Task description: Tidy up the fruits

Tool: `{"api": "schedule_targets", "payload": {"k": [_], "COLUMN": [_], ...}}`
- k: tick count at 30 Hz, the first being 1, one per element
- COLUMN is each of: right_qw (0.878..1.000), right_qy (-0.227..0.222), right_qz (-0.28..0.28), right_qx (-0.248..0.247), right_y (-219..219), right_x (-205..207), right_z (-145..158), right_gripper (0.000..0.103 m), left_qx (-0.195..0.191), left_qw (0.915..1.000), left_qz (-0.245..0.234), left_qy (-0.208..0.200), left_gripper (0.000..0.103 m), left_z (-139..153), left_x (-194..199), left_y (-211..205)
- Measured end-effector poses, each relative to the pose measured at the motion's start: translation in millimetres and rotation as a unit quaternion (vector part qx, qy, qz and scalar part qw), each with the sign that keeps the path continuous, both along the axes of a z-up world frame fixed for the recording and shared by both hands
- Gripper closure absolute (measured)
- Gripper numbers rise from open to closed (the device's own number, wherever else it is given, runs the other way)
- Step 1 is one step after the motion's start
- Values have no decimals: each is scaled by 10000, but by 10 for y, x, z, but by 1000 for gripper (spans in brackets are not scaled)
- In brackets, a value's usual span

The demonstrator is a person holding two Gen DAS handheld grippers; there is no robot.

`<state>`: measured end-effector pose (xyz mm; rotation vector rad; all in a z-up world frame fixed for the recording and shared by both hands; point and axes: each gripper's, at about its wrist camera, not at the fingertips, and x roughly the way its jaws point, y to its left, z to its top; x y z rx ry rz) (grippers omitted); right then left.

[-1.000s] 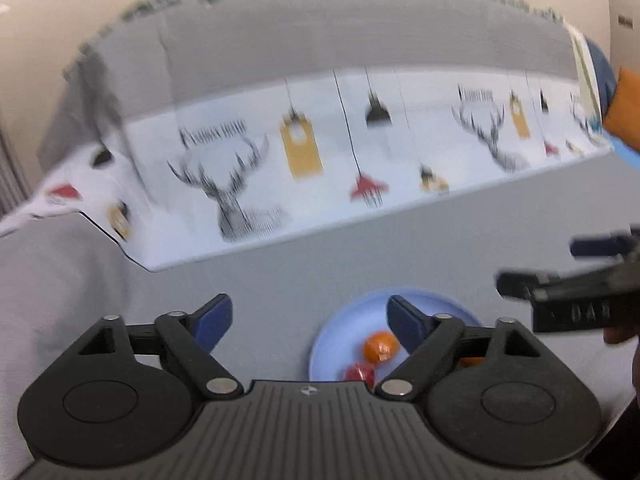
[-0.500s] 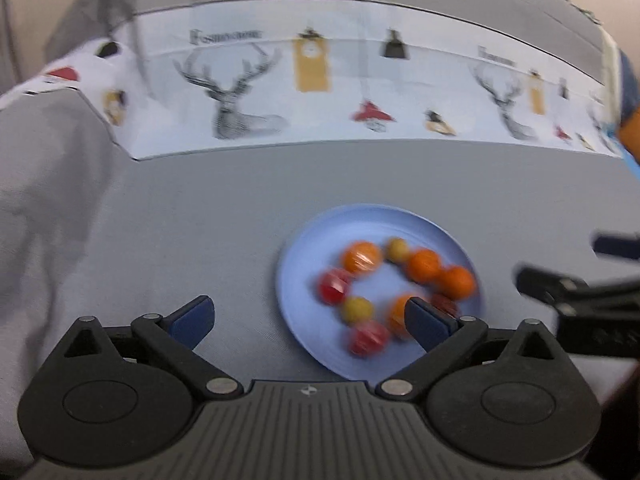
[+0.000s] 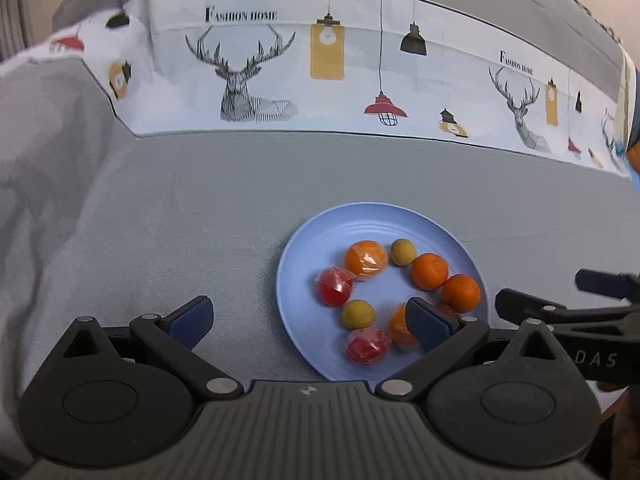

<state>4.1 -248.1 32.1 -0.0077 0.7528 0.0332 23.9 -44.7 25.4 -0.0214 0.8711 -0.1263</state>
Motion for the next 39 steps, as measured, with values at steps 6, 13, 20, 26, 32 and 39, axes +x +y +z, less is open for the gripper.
{"api": "schedule_targets", "payload": {"k": [6, 13, 20, 26, 32, 39], "right_qw": [10000, 9999, 9999, 9999, 9999, 9999], "right_qy": [58, 85, 93, 105, 102, 116], "right_qz": [30, 53, 55, 67, 66, 72], "right_qx": [12, -25, -33, -69, -65, 33], "right_y": [-22, -22, -9, -1, 5, -20], "right_x": [-5, -15, -5, -6, -13, -10], "right_z": [-21, -26, -24, -29, -27, -12], "right_gripper": [1, 1, 1, 1, 1, 1], "left_qx": [67, -46, -44, -32, -51, -72], "left_qw": [10000, 9995, 9994, 9991, 9991, 9987], "left_qz": [-42, -51, -41, -34, -48, -53], "left_qy": [37, 321, 336, 421, 421, 492], "left_gripper": [1, 1, 1, 1, 1, 1], "left_z": [12, -25, -32, -48, -56, -82], "left_x": [-5, 37, 34, 55, 55, 59], "left_y": [-37, -16, -12, -13, -10, -24]}}
